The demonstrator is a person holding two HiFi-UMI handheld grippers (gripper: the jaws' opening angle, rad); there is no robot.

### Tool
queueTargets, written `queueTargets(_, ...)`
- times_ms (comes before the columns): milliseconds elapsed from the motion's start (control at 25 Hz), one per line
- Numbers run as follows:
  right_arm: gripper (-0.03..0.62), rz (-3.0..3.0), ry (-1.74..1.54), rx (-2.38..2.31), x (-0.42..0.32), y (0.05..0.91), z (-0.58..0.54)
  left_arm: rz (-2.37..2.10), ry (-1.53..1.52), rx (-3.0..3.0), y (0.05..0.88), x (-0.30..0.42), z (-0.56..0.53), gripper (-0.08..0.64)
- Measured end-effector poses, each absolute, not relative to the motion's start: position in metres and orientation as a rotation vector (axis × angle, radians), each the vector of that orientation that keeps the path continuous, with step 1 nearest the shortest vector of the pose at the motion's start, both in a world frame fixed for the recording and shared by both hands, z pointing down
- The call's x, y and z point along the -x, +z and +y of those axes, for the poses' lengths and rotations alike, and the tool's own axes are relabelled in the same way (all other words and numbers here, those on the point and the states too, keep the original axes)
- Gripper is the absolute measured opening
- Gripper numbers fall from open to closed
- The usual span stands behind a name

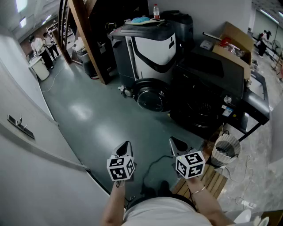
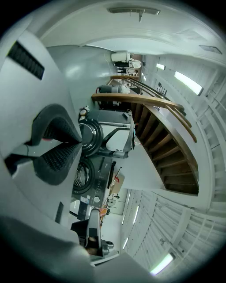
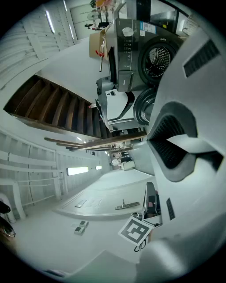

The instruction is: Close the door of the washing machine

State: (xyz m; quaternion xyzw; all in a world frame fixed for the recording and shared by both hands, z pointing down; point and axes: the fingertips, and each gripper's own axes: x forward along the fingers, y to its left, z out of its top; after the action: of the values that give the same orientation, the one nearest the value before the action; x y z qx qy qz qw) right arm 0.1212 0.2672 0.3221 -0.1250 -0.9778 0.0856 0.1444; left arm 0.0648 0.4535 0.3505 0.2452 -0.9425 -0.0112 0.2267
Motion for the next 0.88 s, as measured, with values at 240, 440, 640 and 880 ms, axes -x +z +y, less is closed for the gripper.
queueTargets(240,0.005,-2.811,0.255,0.391,-0.123,0.323,0.270,-2.598,-0.042,-0.644,0.351,-0.070,0.457,0.023)
queueTargets(440,0.006,-2.812,0.259,0.440,-0.121,0.325,0.271,-2.596,-0.042,-0.618,0.358,-0.074,0.453,0.023)
queueTargets(640,0.006,-2.830,0.265,0.517,-0.120,0.319,0.269,-2.604,-0.027,-0.573,0.362,-0.070,0.447,0.023)
queueTargets(880,0.008,-2.832,0.276,0.498,-0.117,0.320,0.254,-2.619,-0.012,-0.550,0.361,-0.067,0.438,0.025)
